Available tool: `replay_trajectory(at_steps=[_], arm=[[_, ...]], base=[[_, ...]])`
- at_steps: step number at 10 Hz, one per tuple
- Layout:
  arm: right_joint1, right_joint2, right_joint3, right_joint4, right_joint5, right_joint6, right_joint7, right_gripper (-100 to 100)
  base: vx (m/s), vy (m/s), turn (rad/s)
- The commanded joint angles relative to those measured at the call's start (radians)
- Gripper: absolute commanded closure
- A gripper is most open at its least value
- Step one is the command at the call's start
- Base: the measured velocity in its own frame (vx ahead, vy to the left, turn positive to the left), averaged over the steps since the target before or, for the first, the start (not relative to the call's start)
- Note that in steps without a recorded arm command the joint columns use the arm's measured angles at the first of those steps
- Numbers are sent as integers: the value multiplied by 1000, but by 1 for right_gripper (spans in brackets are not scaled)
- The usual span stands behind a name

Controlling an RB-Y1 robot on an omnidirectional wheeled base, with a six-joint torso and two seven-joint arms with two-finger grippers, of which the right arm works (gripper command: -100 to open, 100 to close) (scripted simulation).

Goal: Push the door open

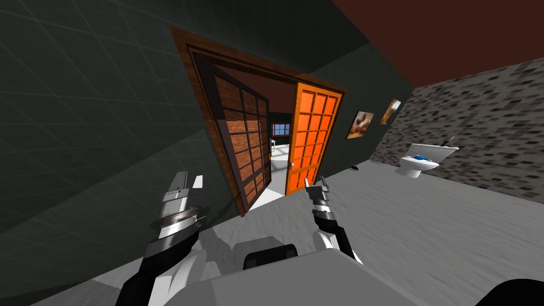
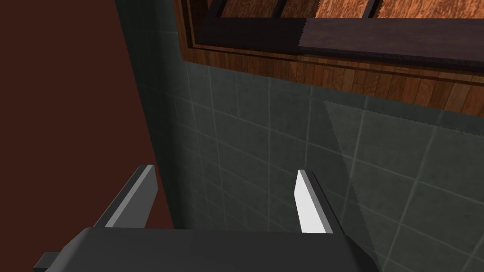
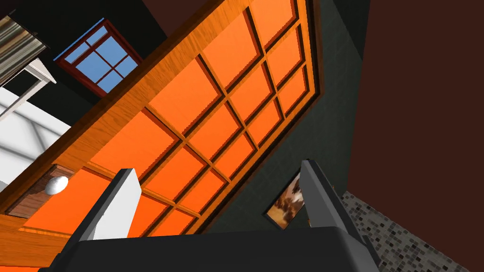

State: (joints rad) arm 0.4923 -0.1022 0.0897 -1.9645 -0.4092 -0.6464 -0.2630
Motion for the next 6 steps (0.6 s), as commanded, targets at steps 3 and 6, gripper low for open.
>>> replay_trajectory(at_steps=[3, 6], arm=[[-15, -4, 3, 83, -68, -47, -65, -100], [-23, -6, 7, 142, -116, -83, -111, -100]], base=[[70, -132, 310], [66, -165, 282]])
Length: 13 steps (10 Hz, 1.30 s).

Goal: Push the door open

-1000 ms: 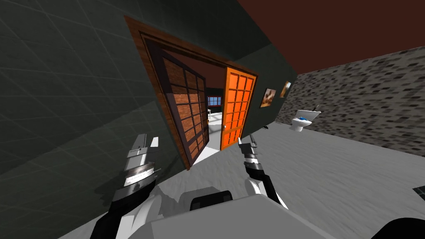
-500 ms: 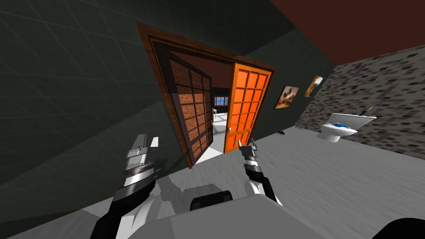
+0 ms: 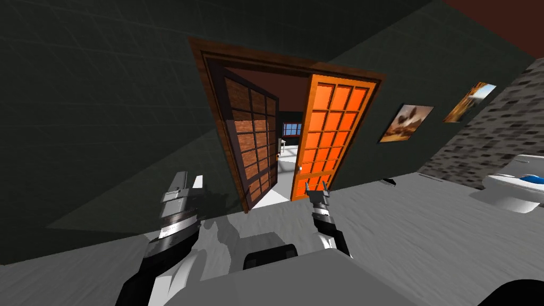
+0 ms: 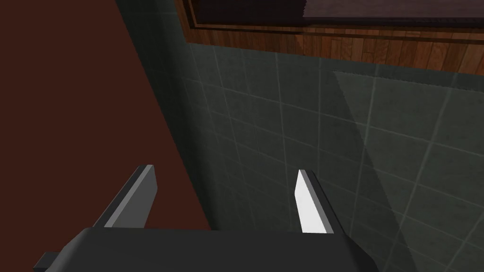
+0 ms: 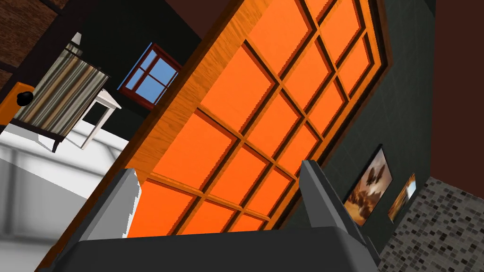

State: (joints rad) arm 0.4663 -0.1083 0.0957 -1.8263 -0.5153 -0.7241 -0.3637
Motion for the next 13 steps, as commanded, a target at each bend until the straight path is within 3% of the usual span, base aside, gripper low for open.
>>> replay_trajectory(at_steps=[1, 6, 13], arm=[[-1, -1, 3, 34, -34, -23, -33, -100], [-12, -2, 9, 124, -106, -78, -102, -100], [-33, 3, 19, 286, -236, -176, -227, -100]], base=[[48, -171, 331], [39, -135, 262], [12, -161, 306]])
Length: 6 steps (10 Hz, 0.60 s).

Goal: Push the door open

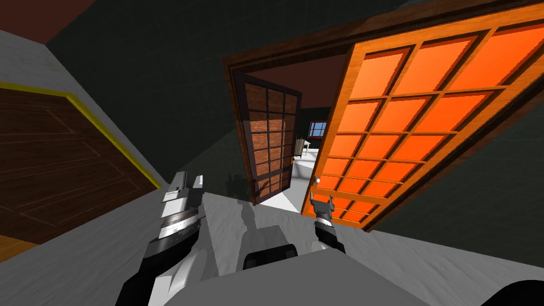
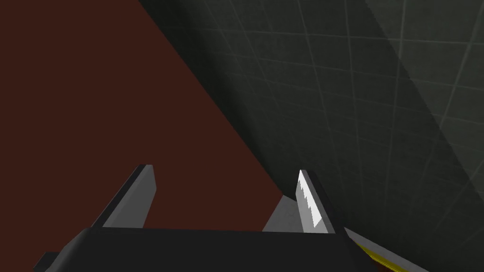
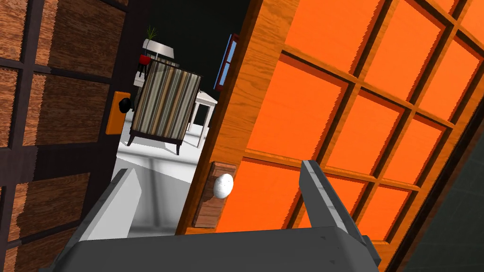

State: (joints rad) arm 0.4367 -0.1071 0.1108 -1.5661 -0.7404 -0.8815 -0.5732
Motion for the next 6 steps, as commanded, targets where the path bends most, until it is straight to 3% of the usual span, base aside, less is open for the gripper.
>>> replay_trajectory(at_steps=[1, 2, 5, 6], arm=[[-5, 2, 5, 40, -22, -28, -28, -100], [-7, 3, 6, 54, -33, -36, -39, -100], [-16, 8, 11, 122, -88, -77, -92, -100], [-16, 8, 11, 122, -88, -77, -92, -100]], base=[[-7, -179, 270], [-10, -135, 172], [-13, -141, 290], [-21, -115, 133]])
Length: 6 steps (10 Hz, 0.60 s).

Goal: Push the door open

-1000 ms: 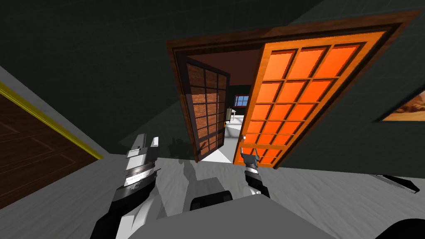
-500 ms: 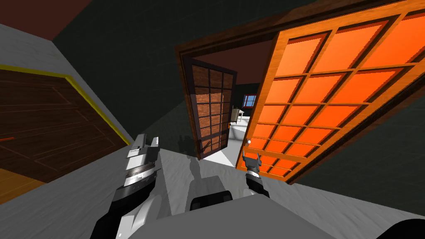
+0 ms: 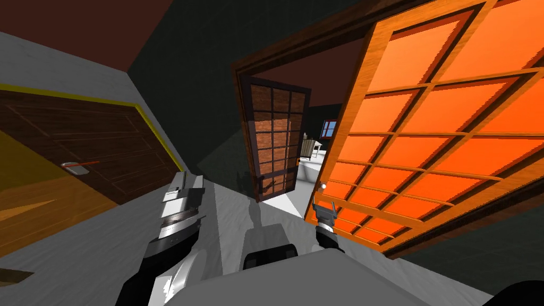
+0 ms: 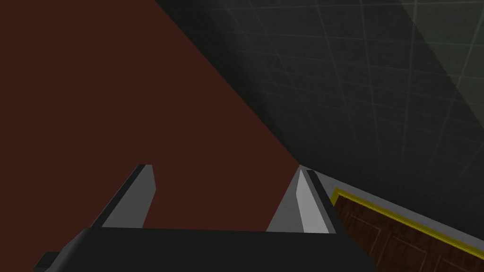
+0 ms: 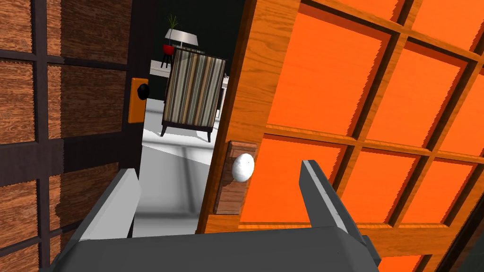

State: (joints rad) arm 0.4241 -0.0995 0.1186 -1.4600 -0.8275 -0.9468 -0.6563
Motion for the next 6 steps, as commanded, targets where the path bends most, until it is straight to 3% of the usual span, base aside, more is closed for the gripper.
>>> replay_trajectory(at_steps=[1, 4, 6], arm=[[-5, 2, 4, 30, -12, -20, -19, -100], [-13, 8, 8, 93, -62, -59, -68, -100], [-19, 14, 11, 142, -101, -88, -105, -100]], base=[[-10, -83, 92], [-17, -123, 288], [-67, -193, 344]])
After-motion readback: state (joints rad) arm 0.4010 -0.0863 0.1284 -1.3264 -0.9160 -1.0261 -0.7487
